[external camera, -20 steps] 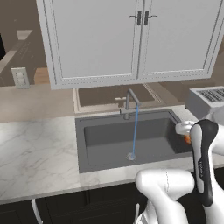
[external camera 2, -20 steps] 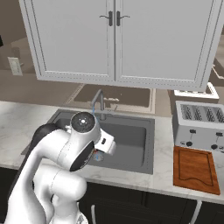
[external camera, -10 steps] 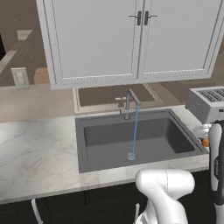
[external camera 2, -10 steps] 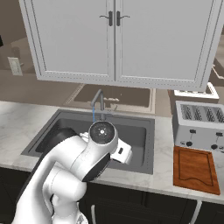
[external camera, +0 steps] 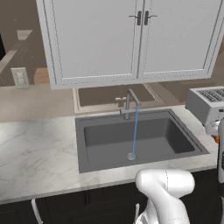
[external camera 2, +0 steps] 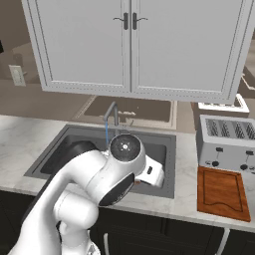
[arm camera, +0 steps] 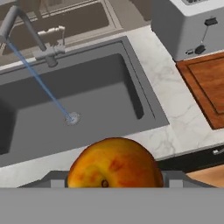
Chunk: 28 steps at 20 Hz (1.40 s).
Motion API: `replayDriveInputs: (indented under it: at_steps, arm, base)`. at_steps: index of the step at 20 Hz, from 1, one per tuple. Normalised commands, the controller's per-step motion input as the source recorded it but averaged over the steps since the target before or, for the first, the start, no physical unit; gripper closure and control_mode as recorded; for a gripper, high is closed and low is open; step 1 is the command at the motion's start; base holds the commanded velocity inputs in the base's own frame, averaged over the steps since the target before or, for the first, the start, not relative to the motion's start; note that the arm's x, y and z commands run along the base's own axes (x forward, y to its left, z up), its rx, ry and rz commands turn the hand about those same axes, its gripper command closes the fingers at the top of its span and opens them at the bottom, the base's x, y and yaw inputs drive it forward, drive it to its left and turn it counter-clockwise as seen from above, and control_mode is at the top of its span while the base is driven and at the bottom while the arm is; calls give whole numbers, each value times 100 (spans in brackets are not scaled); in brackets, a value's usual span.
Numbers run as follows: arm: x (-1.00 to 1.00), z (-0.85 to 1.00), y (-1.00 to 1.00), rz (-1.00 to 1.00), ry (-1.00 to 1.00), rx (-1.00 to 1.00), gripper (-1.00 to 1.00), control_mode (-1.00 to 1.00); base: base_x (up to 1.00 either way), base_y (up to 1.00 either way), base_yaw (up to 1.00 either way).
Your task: Pick the peach from the sink and place it on the cutting board to airdry. Then turn off the sink faucet.
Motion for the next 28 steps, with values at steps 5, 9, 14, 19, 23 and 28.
replayDriveInputs:
  at_steps: [5, 9, 14, 19, 23, 28]
  arm:
    - [-2, 21, -23, -5, 9, -2, 100, -100]
    - [-2, 4, -7, -11, 2, -4, 100, -100]
    - [-4, 0, 0, -16, -4, -14, 100, -100]
    - [-2, 0, -4, -15, -8, -14, 100, -100]
    - [-2, -1, -14, -13, -4, -9, 100, -100]
    - [0, 0, -32, -12, 0, -2, 100, -100]
  base:
    - [0, 0, 0]
    - [0, 0, 0]
    - [0, 0, 0]
    - [0, 0, 0]
    - [0, 0, 0]
    - [0, 0, 0]
